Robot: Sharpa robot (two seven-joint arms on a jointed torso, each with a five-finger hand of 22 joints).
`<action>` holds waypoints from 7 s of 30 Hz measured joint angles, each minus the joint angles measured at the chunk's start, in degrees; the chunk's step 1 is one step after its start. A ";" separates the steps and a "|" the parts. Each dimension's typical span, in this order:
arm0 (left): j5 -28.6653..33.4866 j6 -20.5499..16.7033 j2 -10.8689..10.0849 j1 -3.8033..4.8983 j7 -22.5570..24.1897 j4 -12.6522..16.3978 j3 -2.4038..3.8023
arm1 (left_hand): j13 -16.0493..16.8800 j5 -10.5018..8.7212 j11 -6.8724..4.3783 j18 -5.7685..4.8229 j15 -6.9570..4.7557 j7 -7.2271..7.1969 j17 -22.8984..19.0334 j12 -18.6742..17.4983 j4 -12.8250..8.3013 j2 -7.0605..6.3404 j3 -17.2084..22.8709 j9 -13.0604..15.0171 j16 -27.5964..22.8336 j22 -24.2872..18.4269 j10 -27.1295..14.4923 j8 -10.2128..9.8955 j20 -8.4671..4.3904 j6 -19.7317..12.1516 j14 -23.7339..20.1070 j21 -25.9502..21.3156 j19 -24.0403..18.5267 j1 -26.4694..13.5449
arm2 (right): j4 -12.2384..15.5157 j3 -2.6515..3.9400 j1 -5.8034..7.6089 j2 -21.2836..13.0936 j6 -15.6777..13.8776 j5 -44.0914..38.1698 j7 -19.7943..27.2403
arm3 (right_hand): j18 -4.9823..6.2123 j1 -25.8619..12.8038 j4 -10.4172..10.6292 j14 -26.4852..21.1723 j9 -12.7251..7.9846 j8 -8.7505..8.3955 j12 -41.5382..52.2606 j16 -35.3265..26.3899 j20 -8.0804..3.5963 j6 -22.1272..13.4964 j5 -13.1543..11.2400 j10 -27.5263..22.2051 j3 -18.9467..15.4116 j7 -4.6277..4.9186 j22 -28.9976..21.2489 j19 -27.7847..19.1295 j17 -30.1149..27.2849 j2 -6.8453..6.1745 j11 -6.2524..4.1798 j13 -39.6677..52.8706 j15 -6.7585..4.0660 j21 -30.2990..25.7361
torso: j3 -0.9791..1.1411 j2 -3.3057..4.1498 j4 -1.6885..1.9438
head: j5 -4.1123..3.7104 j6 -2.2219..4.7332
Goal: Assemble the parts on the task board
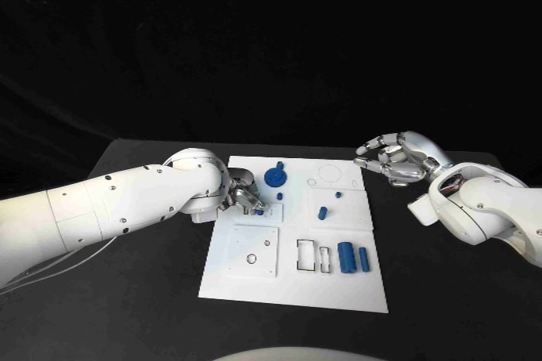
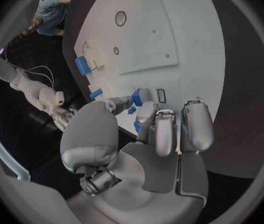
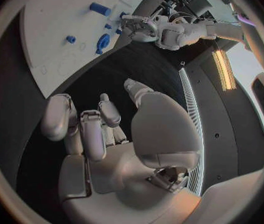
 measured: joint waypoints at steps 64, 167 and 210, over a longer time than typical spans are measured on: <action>0.97 -1.67 2.64 3.43 2.67 -12.21 3.17 | -7.22 -0.19 2.69 0.01 1.56 3.79 -0.03 -3.99 1.90 1.29 -14.97 -5.19 -1.15 -4.19 -4.33 -9.28 1.24 -5.67 0.09 -2.44 -1.42 3.58 | -1.16 -0.03 -0.63 0.40 0.02 0.68 0.01 | 0.00 -1.35 2.75 0.00 -0.21 0.63 0.00 0.00 0.00 -0.21 0.68 0.00 -1.94 -0.21 -0.19 0.00 -0.01 0.60 0.00 -0.04 0.01 -0.50 | -0.01 0.12 -0.13 | 0.66 1.14; 11.90 -4.28 -5.37 1.51 1.61 0.21 1.64 | -3.35 0.02 1.51 0.00 1.12 2.79 -0.04 -1.24 0.79 1.47 3.73 -2.31 -0.65 -1.16 -1.92 -1.26 0.91 -5.23 0.10 -1.29 -0.71 14.91 | -1.73 -0.18 -1.04 0.49 0.32 0.80 -0.24 | 0.00 -1.34 3.14 0.00 -0.24 0.85 0.00 -0.22 0.00 -0.21 1.67 0.00 -2.34 -0.21 -0.19 0.00 0.02 0.60 0.00 -0.03 0.01 -0.73 | -0.01 -0.08 0.18 | 1.61 0.23; 1.22 -3.15 -4.42 -1.58 -1.55 2.68 1.61 | -1.83 -0.02 1.02 0.00 0.92 2.55 -0.04 -0.11 0.23 0.13 4.60 -2.39 -0.20 -0.15 -0.61 -0.22 0.71 -4.78 0.30 -0.86 -0.50 13.56 | -1.64 -0.25 -1.22 0.50 0.45 1.03 -0.33 | 0.00 -1.34 3.54 0.00 -0.29 0.85 0.00 -0.22 0.00 -0.21 1.67 0.00 -2.42 -0.20 -0.18 0.00 0.00 0.60 0.00 -0.03 0.01 -0.73 | 0.07 -0.13 0.24 | 1.69 -0.37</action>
